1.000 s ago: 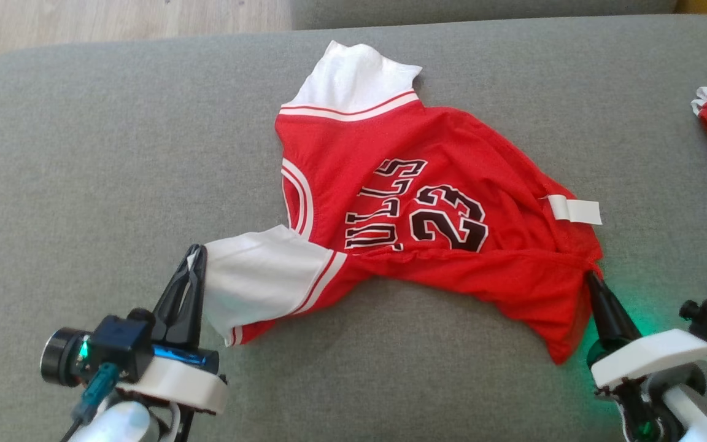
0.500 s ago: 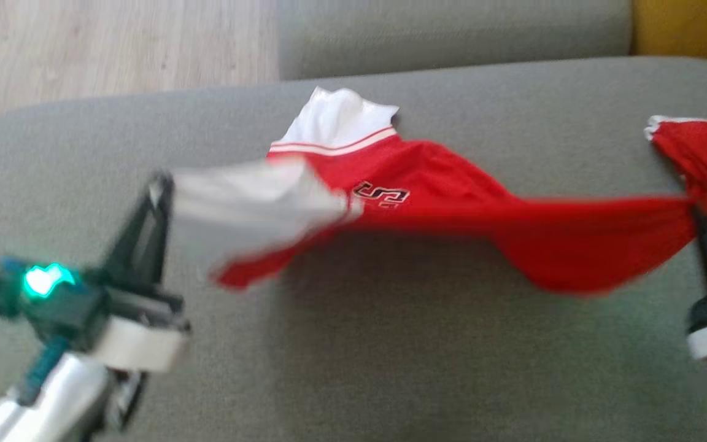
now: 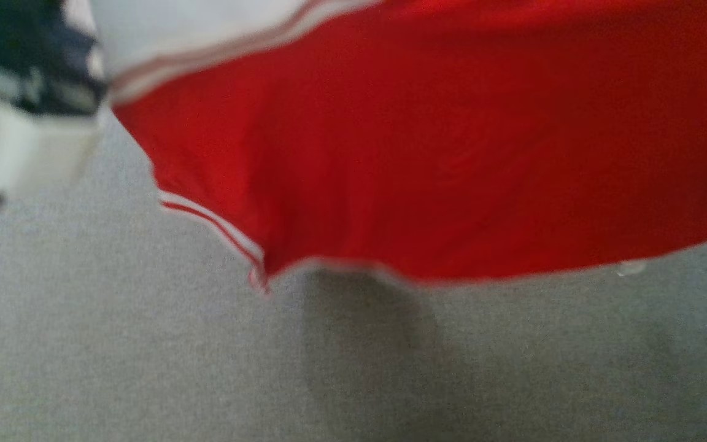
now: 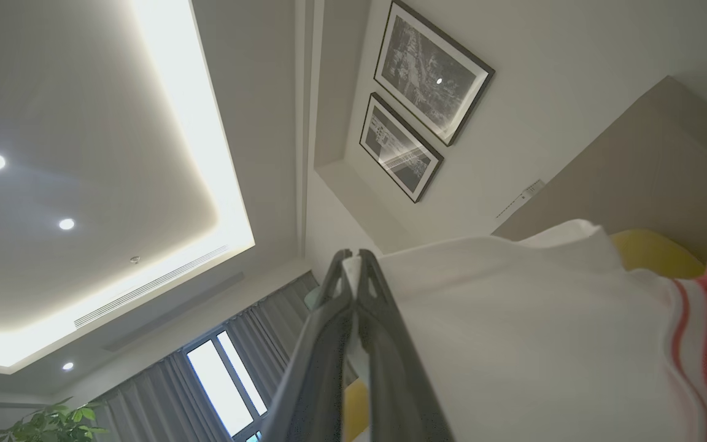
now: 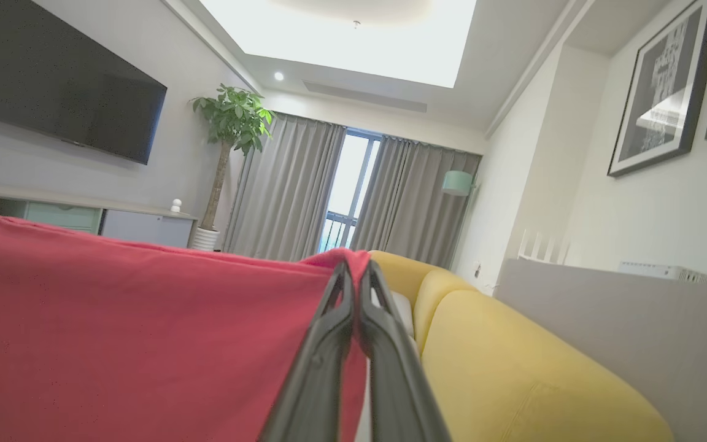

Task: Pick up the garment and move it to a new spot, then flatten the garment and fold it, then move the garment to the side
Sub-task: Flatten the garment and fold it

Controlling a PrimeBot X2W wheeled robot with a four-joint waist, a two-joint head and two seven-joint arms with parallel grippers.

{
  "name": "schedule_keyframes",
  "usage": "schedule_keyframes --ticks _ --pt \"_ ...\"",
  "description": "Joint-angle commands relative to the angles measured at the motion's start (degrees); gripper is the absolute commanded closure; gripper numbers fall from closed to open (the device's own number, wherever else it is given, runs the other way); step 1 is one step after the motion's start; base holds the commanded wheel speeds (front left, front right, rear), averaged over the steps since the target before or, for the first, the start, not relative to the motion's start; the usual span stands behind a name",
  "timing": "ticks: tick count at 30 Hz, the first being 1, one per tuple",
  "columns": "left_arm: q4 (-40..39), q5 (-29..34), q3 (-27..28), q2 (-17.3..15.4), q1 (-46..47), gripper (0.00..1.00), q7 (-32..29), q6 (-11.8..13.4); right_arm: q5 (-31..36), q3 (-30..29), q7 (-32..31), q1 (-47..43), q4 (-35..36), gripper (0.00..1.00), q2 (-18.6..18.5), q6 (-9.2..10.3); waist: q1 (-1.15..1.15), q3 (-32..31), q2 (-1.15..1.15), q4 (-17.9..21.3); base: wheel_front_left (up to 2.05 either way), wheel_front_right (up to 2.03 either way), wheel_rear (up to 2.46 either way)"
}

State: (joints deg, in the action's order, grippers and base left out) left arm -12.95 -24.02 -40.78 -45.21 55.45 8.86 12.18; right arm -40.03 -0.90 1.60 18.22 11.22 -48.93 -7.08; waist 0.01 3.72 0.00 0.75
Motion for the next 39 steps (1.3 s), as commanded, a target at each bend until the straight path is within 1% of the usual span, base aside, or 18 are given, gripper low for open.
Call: schedule_keyframes --ticks 1,3,4,5,6,8,12,15,18,21,23,27,32,36,39 --pt "2.02 0.59 3.59 -0.17 7.29 1.00 -0.65 -1.82 0.86 0.02 -1.57 4.82 1.02 1.00 -4.01 -0.41 -0.01 2.32 0.00 -0.31 0.00 0.00 0.00" --pt "5.39 0.44 3.75 1.64 11.72 1.00 -0.70 -3.58 1.11 1.36 -2.37 8.91 -0.08 1.00 -5.10 -0.41 -0.01 4.22 0.00 -0.55 0.00 0.00 0.00" --pt "5.39 0.44 3.75 1.64 11.72 1.00 -0.70 -3.58 1.11 1.36 -2.37 8.91 -0.08 1.00 -5.10 -0.41 -0.01 4.22 0.00 -0.55 0.00 0.00 0.00" --pt "7.27 0.11 3.86 2.71 13.72 1.00 -0.50 -4.42 1.14 2.32 -2.62 11.01 -0.91 1.00 -5.57 -0.41 -0.01 5.22 0.00 -0.64 0.00 0.00 0.00" --pt "11.58 -0.14 3.53 4.39 17.50 1.00 -0.64 -6.42 0.73 4.84 -3.02 15.27 -2.74 1.00 -6.18 -0.41 -0.01 7.47 0.00 -0.77 0.00 0.00 0.00" --pt "15.97 0.46 2.70 5.77 21.36 1.00 -0.70 -8.61 0.43 7.77 -3.27 19.71 -4.95 1.00 -6.42 -0.41 -0.01 10.02 0.00 -0.78 0.00 0.00 0.00" --pt "26.02 2.75 0.67 8.69 29.56 1.00 -0.11 -12.83 0.42 14.98 -2.89 29.26 -10.95 1.00 -4.88 -0.41 -0.01 15.30 0.00 -0.25 0.00 0.00 0.00" --pt "32.78 5.55 -0.65 10.80 35.69 1.00 1.24 -14.41 1.24 20.15 -1.51 36.51 -16.02 1.00 -2.35 -0.41 -0.01 18.62 0.00 0.44 0.00 0.00 0.00" --pt "38.72 7.74 -0.99 13.34 41.35 1.00 3.16 -14.37 2.39 23.82 1.40 43.66 -21.75 1.00 0.46 -0.41 -0.01 21.41 0.00 1.05 0.00 0.00 0.00" --pt "42.70 8.90 -0.33 15.75 45.60 1.00 4.91 -13.20 3.95 25.54 5.93 49.86 -27.64 1.00 2.81 -0.41 -0.01 23.26 0.00 1.30 0.00 0.00 0.00" --pt "43.96 9.53 0.01 16.82 47.28 1.00 5.59 -12.54 5.00 26.17 8.87 53.10 -31.34 1.00 3.88 -0.41 -0.01 24.14 0.00 1.25 0.00 0.00 0.00" --pt "44.55 9.89 0.27 17.90 47.64 1.00 6.05 -12.55 6.13 28.78 11.60 56.41 -36.54 1.00 5.00 -0.41 -0.01 25.74 0.00 0.70 0.00 0.00 0.00" --pt "40.64 9.34 1.12 17.29 42.37 1.00 6.11 -13.01 4.99 31.99 12.89 56.05 -41.60 1.00 5.74 -0.41 -0.01 27.29 0.00 -0.47 0.00 0.00 0.00" --pt "36.00 8.49 1.39 16.17 34.51 1.00 6.12 -13.25 3.97 34.45 13.26 53.37 -44.56 1.00 5.92 -0.41 -0.01 27.28 0.00 -1.44 0.00 0.00 0.00" --pt "31.66 7.79 1.30 14.81 27.14 1.00 6.13 -13.07 2.42 34.75 13.35 50.29 -46.29 1.00 6.02 -0.41 -0.01 26.16 0.00 -2.06 0.00 0.00 0.00"
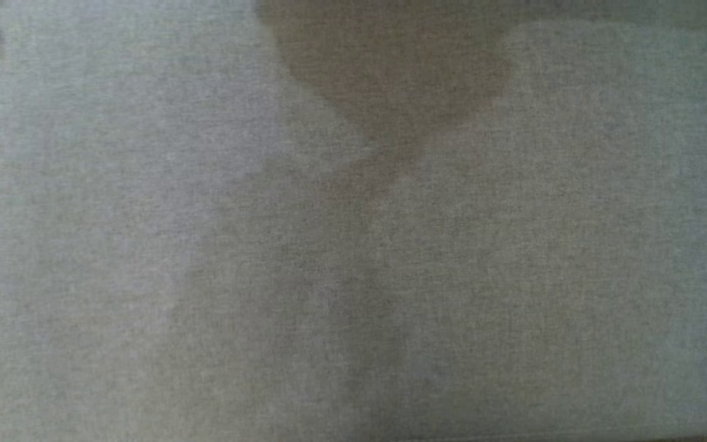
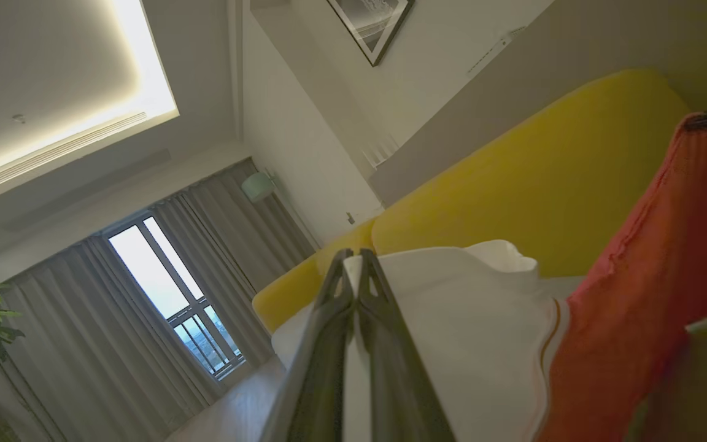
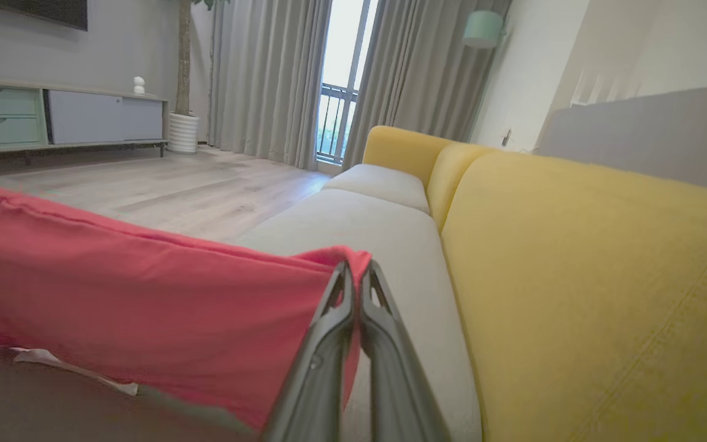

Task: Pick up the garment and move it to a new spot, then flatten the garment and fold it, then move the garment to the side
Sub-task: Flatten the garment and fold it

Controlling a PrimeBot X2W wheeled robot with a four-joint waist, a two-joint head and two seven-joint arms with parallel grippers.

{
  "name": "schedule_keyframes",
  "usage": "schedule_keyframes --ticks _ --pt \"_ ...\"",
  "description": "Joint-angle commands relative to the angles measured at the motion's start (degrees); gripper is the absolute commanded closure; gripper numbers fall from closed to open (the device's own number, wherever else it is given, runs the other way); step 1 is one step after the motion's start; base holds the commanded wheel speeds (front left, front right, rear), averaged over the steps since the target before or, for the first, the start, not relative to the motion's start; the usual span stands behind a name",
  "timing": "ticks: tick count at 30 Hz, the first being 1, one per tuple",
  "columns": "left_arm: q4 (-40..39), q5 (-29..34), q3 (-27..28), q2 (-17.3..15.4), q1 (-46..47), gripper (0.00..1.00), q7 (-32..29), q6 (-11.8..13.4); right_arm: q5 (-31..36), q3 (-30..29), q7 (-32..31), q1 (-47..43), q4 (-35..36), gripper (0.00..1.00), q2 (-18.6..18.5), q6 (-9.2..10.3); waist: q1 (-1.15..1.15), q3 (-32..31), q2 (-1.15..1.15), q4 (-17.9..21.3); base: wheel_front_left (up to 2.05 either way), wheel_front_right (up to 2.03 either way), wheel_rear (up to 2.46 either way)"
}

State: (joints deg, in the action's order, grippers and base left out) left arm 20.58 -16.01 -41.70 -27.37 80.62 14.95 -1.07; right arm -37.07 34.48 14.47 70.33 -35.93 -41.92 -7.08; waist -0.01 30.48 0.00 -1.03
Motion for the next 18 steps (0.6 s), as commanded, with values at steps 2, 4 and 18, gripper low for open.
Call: schedule_keyframes --ticks 2,4,18 --pt "-5.22 -1.14 2.45 -4.23 -3.65 1.00 0.04 0.65 -2.11 -0.79 0.49 -4.99 0.09 1.00 -0.91 -0.41 0.01 -1.85 0.00 -0.54 0.00 0.00 0.00" --pt "-8.97 -2.91 2.94 -5.39 -10.05 1.00 0.04 1.14 -4.20 -0.92 0.50 -8.69 -0.50 1.00 -1.00 -0.41 0.01 -3.46 0.00 -0.75 0.00 0.00 0.00" --pt "-27.89 -12.40 0.61 -13.53 -50.37 1.00 -0.02 7.96 -10.93 -2.92 0.52 -34.12 6.30 1.00 -3.67 -0.41 0.01 -12.36 0.00 0.04 0.00 0.00 0.00"
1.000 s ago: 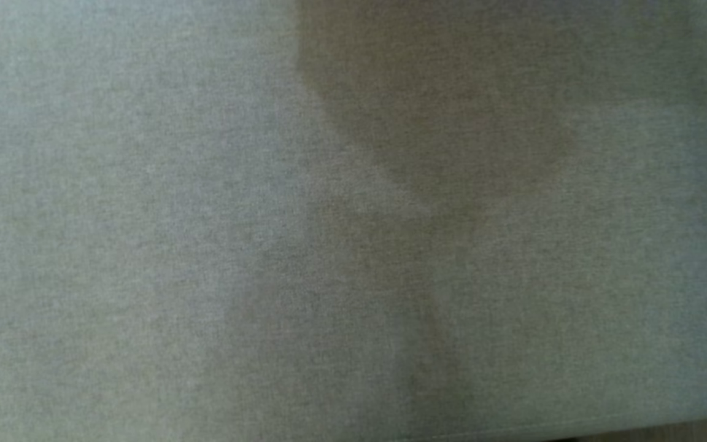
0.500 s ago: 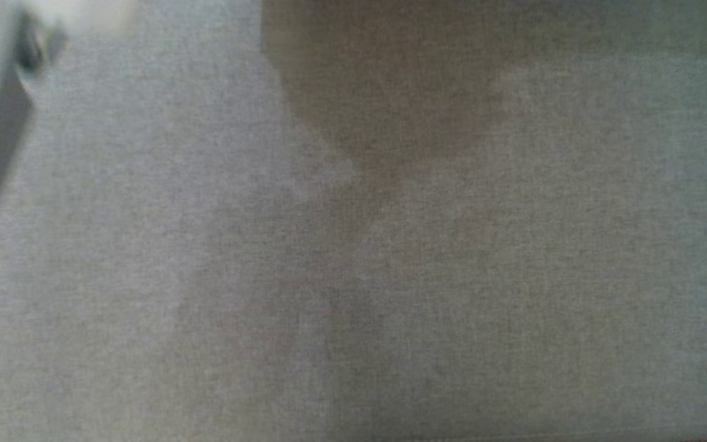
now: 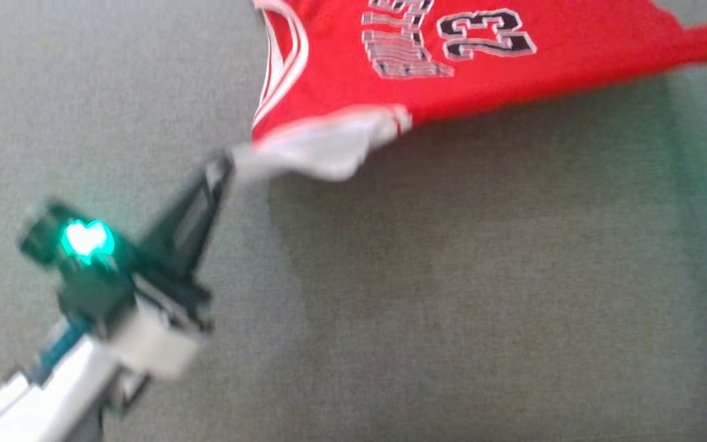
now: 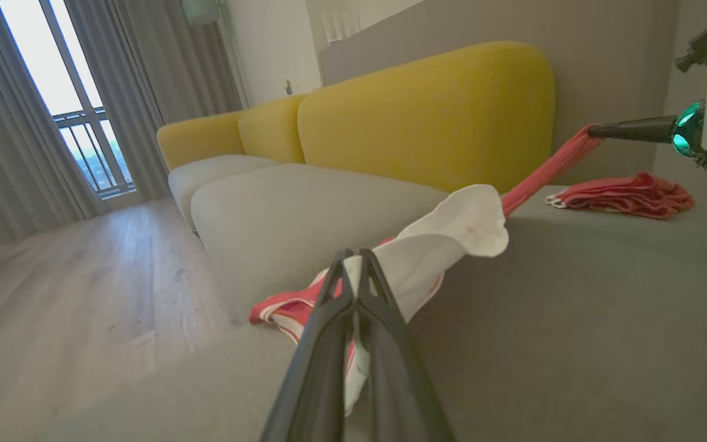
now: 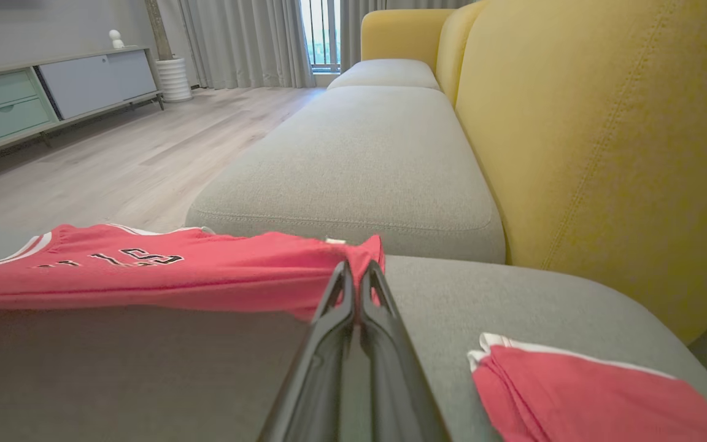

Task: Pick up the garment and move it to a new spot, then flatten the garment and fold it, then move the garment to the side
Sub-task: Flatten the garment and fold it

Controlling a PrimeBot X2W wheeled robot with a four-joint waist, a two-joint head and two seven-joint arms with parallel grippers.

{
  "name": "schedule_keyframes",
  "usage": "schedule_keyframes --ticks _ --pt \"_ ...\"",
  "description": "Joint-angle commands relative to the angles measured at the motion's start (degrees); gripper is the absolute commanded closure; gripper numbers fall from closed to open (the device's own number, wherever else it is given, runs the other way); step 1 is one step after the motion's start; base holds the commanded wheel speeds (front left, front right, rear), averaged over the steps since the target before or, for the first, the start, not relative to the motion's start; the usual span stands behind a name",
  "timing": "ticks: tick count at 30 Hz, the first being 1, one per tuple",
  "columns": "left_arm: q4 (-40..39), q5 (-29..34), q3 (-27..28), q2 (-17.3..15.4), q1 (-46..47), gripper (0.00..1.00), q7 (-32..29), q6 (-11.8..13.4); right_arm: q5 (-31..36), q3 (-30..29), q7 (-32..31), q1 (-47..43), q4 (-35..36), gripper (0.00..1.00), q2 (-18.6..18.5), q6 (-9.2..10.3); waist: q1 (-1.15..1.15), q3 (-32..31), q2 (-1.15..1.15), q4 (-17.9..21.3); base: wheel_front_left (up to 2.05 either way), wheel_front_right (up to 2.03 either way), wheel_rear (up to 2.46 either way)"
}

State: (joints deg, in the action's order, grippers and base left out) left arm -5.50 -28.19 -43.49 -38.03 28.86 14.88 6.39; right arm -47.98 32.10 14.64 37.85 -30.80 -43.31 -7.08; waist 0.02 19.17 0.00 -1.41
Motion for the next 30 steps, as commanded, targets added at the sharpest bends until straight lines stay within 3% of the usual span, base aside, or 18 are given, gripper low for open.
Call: schedule_keyframes --ticks 1,10,16,22,30 --pt "-2.55 -0.54 1.84 -3.11 -0.77 1.00 0.01 1.09 0.22 -1.01 0.35 -3.29 1.75 1.00 -2.27 -0.41 -0.02 -1.57 0.00 0.54 0.00 0.00 0.00" --pt "-7.09 -4.48 -2.78 -3.03 -14.36 1.00 -1.24 4.26 1.54 -5.86 0.35 -17.74 6.39 1.00 -1.68 -0.41 -0.02 -5.98 0.00 0.93 0.00 0.00 0.00" --pt "-9.70 -7.78 -4.45 -2.57 -18.85 1.00 -2.66 4.63 2.94 -10.28 0.36 -26.88 10.53 1.00 -1.19 -0.41 -0.02 -7.03 0.00 1.30 0.00 0.00 0.00" --pt "-9.56 -8.62 -2.67 -2.00 -16.46 1.00 -2.50 4.56 4.82 -13.33 -0.26 -29.37 12.58 1.00 0.21 -0.41 -0.02 -6.25 0.00 1.97 0.00 0.00 0.00" --pt "-3.81 -5.04 -0.73 0.12 -6.20 1.00 -2.39 3.21 6.70 -15.03 -2.25 -24.56 11.47 1.00 3.28 -0.41 -0.02 -2.48 0.00 2.31 0.00 0.00 0.00"
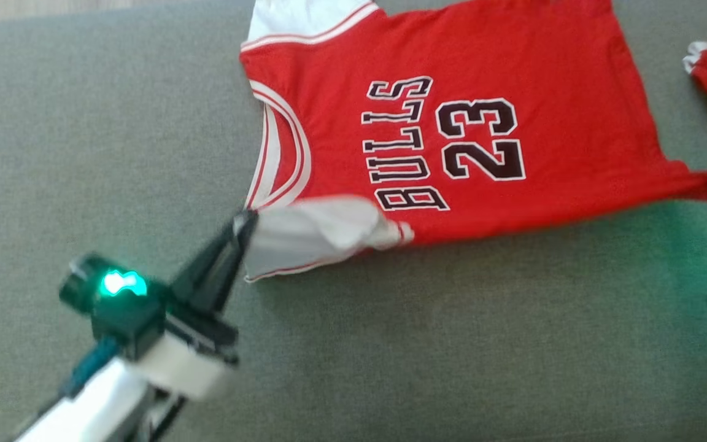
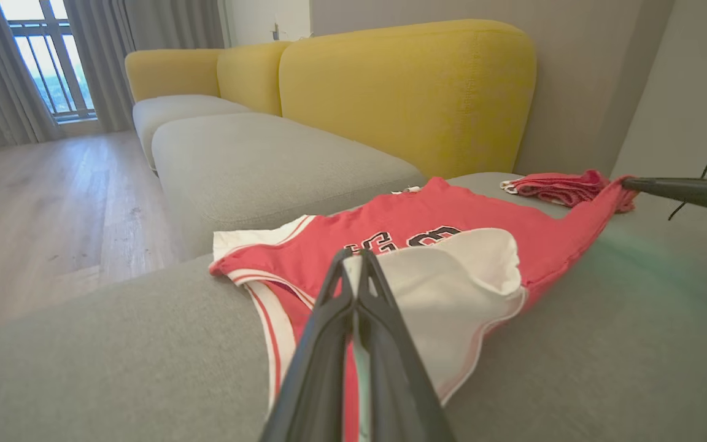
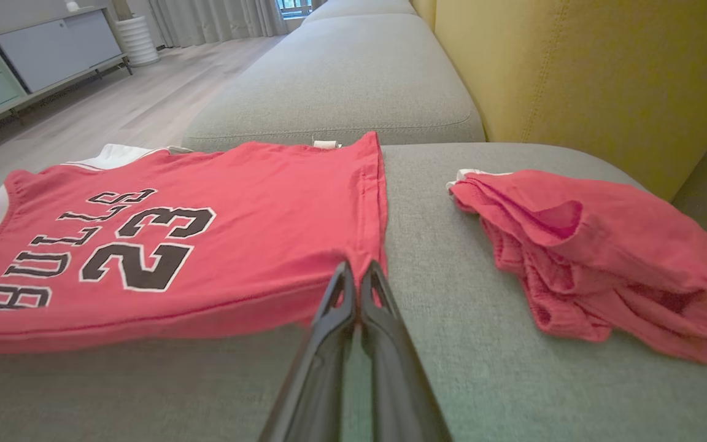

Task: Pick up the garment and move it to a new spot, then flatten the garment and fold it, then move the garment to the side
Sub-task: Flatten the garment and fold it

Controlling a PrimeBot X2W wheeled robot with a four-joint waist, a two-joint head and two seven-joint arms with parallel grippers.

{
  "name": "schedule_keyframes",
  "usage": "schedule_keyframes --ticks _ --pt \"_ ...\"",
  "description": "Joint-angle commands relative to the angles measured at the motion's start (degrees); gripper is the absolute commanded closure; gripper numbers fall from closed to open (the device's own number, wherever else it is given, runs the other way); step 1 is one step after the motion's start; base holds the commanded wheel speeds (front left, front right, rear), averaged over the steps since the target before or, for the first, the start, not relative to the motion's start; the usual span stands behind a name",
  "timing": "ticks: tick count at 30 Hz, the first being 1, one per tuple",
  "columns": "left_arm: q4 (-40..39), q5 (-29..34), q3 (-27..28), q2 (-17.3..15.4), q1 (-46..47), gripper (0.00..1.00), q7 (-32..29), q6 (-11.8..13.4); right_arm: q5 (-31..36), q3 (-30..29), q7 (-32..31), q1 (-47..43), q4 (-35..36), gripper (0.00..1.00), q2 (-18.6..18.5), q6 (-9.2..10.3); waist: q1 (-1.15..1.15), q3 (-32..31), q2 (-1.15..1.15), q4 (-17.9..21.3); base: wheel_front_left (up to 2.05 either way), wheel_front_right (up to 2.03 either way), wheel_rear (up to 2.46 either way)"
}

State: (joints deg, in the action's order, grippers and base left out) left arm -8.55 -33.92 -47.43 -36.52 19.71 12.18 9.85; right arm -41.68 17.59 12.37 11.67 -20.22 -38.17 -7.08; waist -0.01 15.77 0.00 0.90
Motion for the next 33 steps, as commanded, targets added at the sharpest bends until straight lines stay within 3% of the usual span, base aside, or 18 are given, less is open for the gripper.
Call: schedule_keyframes --ticks 1,14,27,28,29,30,32,33 --pt "0.35 1.19 3.39 -1.05 4.57 1.00 0.23 -0.55 0.52 -0.56 -0.09 2.46 0.49 1.00 -1.57 -0.41 0.01 1.49 0.00 -0.03 0.00 0.00 0.00" --pt "13.41 7.65 3.36 2.50 23.86 1.00 0.41 -6.48 1.10 2.80 -0.18 14.59 -6.56 1.00 0.66 -0.41 0.01 7.70 0.00 0.00 0.00 0.00 0.00" --pt "25.11 9.15 1.88 6.83 32.52 1.00 1.12 -10.35 0.13 9.06 1.78 23.80 -13.93 1.00 1.48 -0.41 0.01 10.93 0.00 0.29 0.00 0.00 0.00" --pt "25.99 9.37 1.76 7.13 32.76 1.00 1.29 -10.37 -0.05 9.38 1.92 24.32 -14.49 0.71 1.70 -0.41 0.01 11.02 0.00 0.29 0.00 0.00 0.00" --pt "26.91 9.34 1.78 7.52 32.80 0.94 1.42 -10.19 -0.24 9.61 2.06 24.78 -15.07 0.01 1.94 -0.41 0.01 11.05 0.00 0.30 0.00 0.00 0.00" --pt "27.75 9.31 1.78 7.89 32.77 0.67 1.54 -10.02 -0.26 9.82 2.19 25.21 -15.56 0.00 2.13 -0.41 0.01 11.02 0.00 0.29 0.00 0.00 0.00" --pt "29.35 9.21 1.91 8.52 32.53 0.00 1.72 -9.36 -0.22 10.07 2.43 25.77 -16.06 0.00 2.55 -0.41 0.01 10.76 0.00 0.27 0.00 0.00 0.00" --pt "29.92 9.32 2.10 8.78 32.36 0.00 1.85 -8.68 0.03 10.08 2.51 25.84 -16.21 0.00 2.68 -0.41 0.01 10.49 0.00 0.26 0.00 0.00 0.00"
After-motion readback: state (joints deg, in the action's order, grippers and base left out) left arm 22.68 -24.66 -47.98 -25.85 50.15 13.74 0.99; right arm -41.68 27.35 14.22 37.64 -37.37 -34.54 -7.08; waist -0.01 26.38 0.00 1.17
